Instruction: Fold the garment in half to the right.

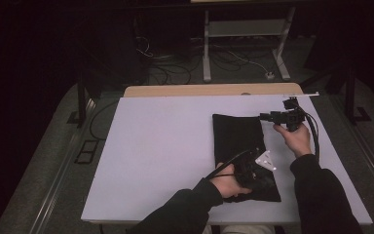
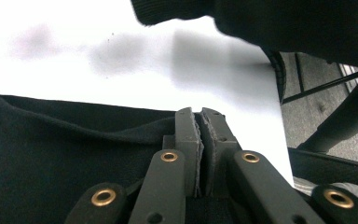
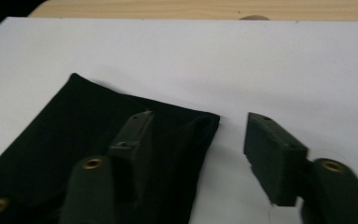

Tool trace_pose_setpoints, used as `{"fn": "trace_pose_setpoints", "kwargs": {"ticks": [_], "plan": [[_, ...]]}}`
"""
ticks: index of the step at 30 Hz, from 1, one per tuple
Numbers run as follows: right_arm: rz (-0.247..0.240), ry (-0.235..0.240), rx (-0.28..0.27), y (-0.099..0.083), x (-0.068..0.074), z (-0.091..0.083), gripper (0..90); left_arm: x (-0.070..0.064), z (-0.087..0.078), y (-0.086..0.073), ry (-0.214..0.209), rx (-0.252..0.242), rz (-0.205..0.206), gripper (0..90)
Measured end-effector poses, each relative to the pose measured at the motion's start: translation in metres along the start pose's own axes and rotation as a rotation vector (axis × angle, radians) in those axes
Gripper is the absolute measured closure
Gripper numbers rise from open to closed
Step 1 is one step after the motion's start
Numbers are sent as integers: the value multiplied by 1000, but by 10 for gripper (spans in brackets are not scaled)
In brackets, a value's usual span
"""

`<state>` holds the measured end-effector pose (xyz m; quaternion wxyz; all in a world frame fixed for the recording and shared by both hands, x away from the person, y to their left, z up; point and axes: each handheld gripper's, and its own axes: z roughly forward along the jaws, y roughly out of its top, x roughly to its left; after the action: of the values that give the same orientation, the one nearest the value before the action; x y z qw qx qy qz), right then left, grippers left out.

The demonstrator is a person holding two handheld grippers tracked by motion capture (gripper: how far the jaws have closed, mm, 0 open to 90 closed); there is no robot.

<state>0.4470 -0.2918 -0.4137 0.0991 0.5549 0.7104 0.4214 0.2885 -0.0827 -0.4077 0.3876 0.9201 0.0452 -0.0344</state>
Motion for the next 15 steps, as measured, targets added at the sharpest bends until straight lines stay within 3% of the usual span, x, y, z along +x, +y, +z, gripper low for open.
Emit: {"fn": "trace_pose_setpoints", "kwargs": {"ticks": [6, 8, 11, 15], "plan": [[-37, 32, -27, -4, 6, -14, 122, 2, 7, 6, 1, 17, 6, 843], [-48, 39, -38, -7, 9, -19, 119, 3, 10, 7, 1, 23, 5, 843], [-59, 53, -58, -11, 12, -26, 26, 4, 14, 11, 0, 35, -1, 845], [-65, 64, -73, -18, 16, -36, 5, 4, 20, 17, 0, 54, 5, 845]]}}
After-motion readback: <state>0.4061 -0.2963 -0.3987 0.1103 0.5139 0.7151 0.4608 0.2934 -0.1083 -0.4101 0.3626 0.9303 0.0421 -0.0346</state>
